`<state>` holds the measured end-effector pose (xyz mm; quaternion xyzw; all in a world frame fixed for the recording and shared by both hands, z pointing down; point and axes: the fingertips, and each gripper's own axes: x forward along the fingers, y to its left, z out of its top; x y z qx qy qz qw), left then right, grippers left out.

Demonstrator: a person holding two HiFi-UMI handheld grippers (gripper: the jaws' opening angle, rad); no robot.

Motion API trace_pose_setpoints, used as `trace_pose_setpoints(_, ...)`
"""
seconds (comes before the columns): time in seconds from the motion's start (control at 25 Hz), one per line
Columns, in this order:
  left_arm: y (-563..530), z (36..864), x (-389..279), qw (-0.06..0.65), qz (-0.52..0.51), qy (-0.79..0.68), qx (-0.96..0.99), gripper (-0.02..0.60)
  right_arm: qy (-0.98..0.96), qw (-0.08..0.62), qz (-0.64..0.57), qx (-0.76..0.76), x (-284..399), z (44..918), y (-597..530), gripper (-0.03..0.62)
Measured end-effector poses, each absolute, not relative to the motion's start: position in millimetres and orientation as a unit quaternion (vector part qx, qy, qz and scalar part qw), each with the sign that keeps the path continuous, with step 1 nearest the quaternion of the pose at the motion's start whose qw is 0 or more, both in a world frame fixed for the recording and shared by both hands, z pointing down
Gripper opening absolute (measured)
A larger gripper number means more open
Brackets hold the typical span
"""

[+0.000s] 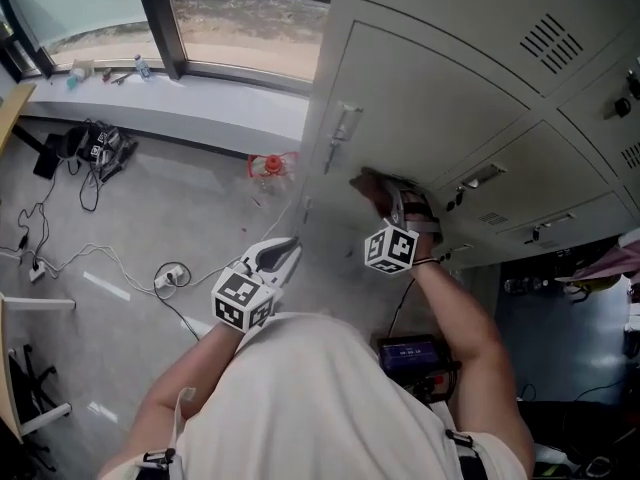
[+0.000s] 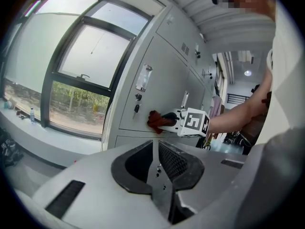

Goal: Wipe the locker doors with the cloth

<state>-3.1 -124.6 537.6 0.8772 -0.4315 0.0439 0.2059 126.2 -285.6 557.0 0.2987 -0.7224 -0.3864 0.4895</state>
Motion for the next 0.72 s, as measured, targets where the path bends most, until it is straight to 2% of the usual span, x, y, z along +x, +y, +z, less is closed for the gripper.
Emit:
trace_pose_setpoints(0.2, -129, 534, -6, 0.201, 0.041, -0.427, 0.881, 0.041, -0.727, 0.417, -0.406, 0.365, 126, 471, -286, 0.120)
trace_pose_setpoints(0.44, -131, 537, 2, 0.201, 0.047, -0.409, 0.889, 0.041, -0.719, 0.304, -0.398, 0.482, 161, 375, -284, 0.121)
trace_pose_setpoints(0.52, -131, 537, 5, 0.200, 0.049, -0.405, 0.891, 0.041, -0.722, 0.305, -0.402, 0.473, 156, 380, -286, 0.120)
trace_pose_setpoints(0.72, -130, 532, 8, 0.198, 0.044, -0.407, 0.890, 0.041, -0.730, 0.378, -0.436, 0.366, 114, 443, -290, 0.120)
